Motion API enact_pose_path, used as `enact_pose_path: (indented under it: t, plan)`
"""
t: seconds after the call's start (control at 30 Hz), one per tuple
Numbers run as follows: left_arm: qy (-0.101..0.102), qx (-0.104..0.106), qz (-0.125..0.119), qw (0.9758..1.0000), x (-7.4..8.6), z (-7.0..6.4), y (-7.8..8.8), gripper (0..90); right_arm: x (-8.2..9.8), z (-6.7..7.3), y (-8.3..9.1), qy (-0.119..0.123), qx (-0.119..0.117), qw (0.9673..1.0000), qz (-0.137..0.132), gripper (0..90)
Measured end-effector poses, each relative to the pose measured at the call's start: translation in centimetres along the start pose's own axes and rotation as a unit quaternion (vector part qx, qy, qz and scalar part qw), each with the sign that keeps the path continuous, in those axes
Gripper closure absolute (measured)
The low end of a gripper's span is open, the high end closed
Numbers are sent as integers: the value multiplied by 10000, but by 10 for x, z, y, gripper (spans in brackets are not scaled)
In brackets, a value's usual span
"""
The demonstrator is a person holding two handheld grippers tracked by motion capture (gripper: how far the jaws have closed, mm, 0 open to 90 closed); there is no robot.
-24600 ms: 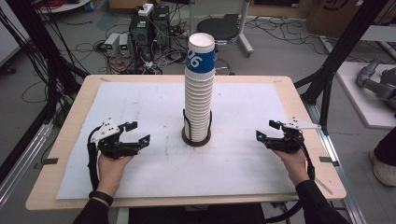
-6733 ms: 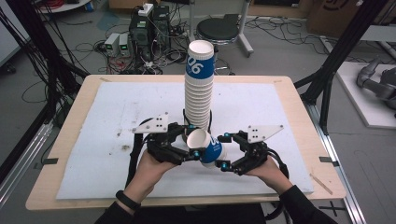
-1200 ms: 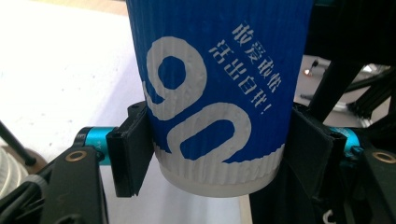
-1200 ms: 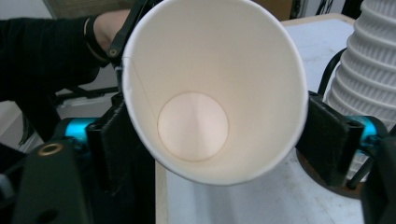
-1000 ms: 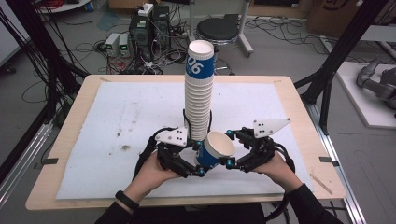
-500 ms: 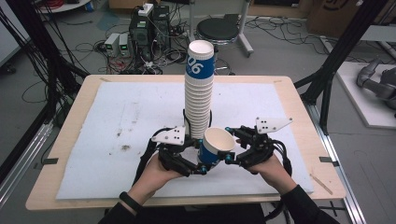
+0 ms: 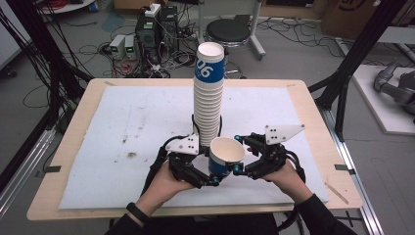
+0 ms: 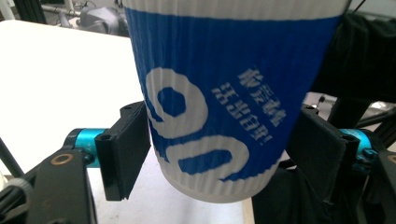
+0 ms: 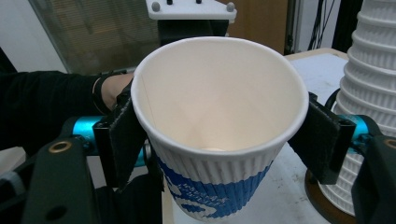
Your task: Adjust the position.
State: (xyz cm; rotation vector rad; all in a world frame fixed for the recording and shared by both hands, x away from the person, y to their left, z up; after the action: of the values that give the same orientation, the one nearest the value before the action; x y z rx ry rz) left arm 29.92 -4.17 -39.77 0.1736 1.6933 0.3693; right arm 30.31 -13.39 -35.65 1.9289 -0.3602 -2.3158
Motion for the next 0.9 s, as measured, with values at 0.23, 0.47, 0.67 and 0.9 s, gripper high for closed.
enact_pose_path:
  t: [0.23,0.47,0.67,0.9]
  plan:
    - [42,-45,-21,10000,0,0,-2,226,0,2,-2,115,30,9998,137,248]
    - [-44,83,-302,9995,-4,-3,-3,296,-3,5,-3,217,66,9997,-24,212]
    - [-25,117,-458,9989,-5,-4,-4,296,-4,6,-7,85,-14,9997,-211,199]
    - [-1,104,-522,9986,-7,-5,-2,292,-6,6,-8,22,-92,9993,-350,215]
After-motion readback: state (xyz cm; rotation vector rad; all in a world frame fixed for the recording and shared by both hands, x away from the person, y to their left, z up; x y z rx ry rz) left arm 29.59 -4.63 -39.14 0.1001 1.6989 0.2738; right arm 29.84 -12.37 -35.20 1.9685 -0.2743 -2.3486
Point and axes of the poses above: each handheld gripper's, and its own axes: y roughly backward along the jaws, x roughly out of its underside, z roughly to its left, the point moved 9 cm from there along -y, roughly forward along the jaws, and after that the axes turned 2 degrees about -x, right-handed, at the moved point
